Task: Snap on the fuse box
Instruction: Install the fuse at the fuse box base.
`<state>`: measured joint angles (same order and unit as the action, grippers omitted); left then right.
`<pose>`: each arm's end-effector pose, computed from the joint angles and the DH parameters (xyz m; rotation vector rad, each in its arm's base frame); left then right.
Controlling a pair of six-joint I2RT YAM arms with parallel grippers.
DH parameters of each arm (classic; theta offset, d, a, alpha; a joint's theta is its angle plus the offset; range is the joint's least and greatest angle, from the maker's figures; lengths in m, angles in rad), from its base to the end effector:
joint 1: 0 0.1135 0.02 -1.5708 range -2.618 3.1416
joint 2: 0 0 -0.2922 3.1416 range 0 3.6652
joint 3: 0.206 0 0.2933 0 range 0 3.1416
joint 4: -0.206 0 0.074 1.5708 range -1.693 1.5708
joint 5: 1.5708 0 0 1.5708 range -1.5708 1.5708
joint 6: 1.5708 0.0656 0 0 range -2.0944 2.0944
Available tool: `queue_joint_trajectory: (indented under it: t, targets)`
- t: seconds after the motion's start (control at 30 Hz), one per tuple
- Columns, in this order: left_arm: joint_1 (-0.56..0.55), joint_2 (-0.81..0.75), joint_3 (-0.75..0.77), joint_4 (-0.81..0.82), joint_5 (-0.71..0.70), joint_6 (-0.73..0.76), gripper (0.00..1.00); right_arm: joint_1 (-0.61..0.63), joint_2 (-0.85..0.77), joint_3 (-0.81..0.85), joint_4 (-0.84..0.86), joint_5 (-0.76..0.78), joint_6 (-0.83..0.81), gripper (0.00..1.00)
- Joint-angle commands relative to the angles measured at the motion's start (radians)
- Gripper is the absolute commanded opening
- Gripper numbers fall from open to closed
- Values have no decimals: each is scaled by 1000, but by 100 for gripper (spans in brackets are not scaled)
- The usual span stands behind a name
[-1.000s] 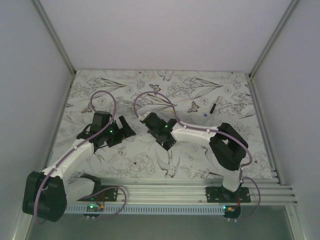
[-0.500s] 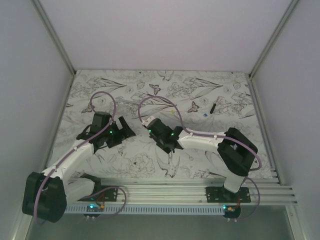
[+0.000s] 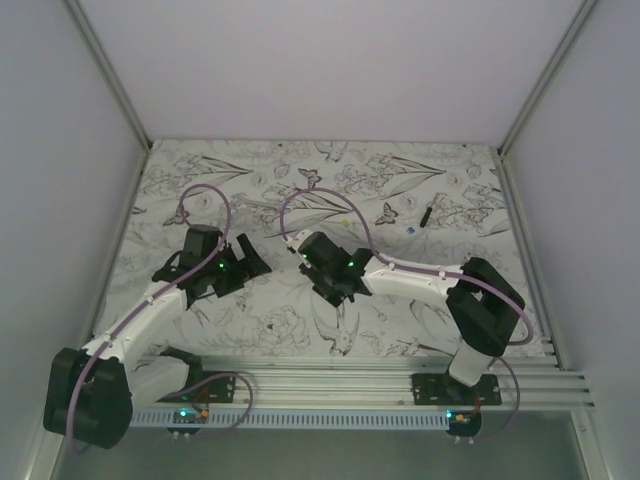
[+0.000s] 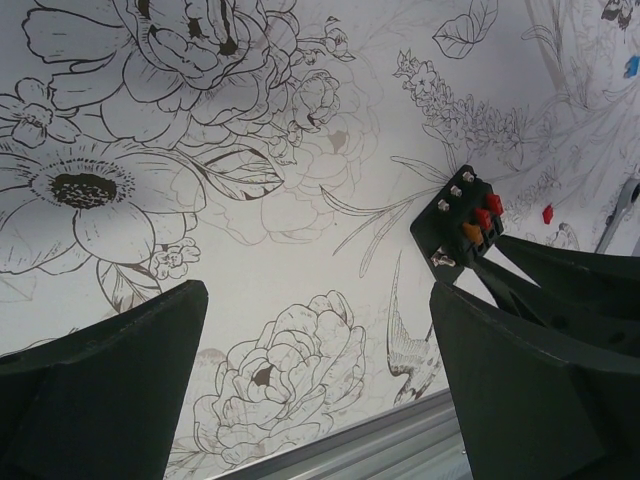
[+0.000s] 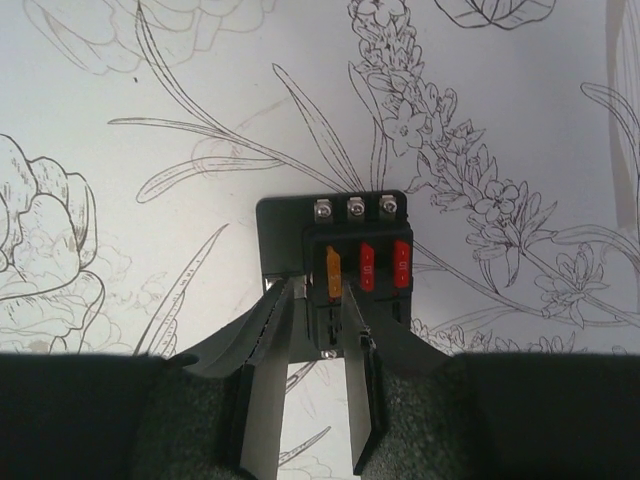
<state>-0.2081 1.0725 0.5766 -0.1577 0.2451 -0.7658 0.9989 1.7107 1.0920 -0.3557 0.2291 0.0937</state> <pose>0.2616 -0.0715 0.2026 -0.5029 2.2690 -0.7884 0.2327 0.3341 0.1711 -1.0190 2.2988 0.1542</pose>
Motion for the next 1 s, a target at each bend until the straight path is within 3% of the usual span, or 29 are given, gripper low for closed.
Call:
queue_joint_trajectory:
  t: [0.0, 0.43, 0.97]
  targets:
    - [9, 1, -9, -17, 26, 4, 100, -12, 5, 47, -43, -19, -2, 31]
    - [9, 23, -3, -17, 39, 8, 100, -36, 57, 85, -40, -9, -23, 20]
    - [9, 37, 3, -14, 42, 8, 100, -39, 84, 92, -73, -22, -29, 14]
